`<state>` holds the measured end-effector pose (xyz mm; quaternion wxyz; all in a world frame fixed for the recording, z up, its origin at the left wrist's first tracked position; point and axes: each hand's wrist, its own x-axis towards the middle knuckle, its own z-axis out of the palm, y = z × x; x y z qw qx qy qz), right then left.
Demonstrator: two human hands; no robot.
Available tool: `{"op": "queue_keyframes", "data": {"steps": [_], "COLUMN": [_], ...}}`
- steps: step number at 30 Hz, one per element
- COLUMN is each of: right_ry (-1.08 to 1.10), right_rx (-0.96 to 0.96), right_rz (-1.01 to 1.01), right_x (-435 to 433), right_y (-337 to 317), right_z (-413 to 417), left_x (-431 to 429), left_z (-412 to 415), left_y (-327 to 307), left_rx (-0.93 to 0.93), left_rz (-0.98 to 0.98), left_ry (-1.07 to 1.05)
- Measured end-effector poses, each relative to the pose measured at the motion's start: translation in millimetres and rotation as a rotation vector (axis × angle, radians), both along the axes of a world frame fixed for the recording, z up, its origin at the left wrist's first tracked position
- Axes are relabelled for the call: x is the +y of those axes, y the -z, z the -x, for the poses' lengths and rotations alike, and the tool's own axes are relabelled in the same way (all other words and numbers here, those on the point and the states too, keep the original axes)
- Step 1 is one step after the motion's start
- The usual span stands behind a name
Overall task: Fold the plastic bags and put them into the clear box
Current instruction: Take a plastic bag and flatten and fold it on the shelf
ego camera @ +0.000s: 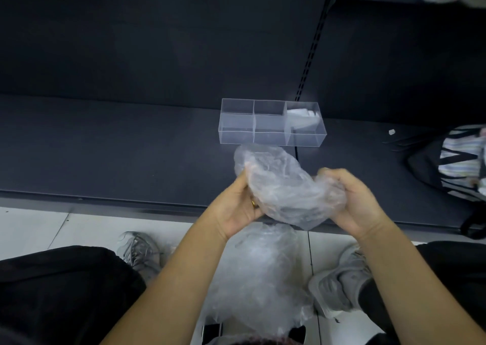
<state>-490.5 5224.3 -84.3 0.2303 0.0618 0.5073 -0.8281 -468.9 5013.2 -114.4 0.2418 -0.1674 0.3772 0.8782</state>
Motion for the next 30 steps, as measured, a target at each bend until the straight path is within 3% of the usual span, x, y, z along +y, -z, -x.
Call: {"op": "queue_keyframes", "data": {"steps": [5,7,10,12,14,17,21,26,30], "right_ry": [0.367,0.442,0.115,-0.073,-0.032,0.157,0.221,0.287,0.298], "right_rx": [0.012,0.208,0.475,0.546,0.590,0.428,0.208,0.099,0.059], "right_rz": [-0.706,-0.803,-0.835,-0.994,-1.084,-0.875,-0.504,-0.345,-0.268], "right_x": [0,-6,-30,-46,-54,-43,-14,4,9], "right_y": [11,1,-24,-23,-15,-10,-15,-16,-15], "right_z": [4,-1,-14,-20,-23,-17,-4,3,6], "left_x": [2,1,6,12,17,14,-7,-29,-45], "left_z": [10,9,6,3,1,0,5,13,14], "left_y": [-10,-13,-20,-25,-27,-27,-26,-21,-17], "left_rx": [0.056,0.065,0.125,0.186,0.225,0.239,0.195,0.177,0.192], "left_rz": [0.302,0.427,0.513,0.530,0.544,0.570,0.597,0.574,0.531], "left_ry": [-0.373,-0.470,-0.537,-0.544,-0.527,-0.507,-0.511,-0.521,-0.394]}}
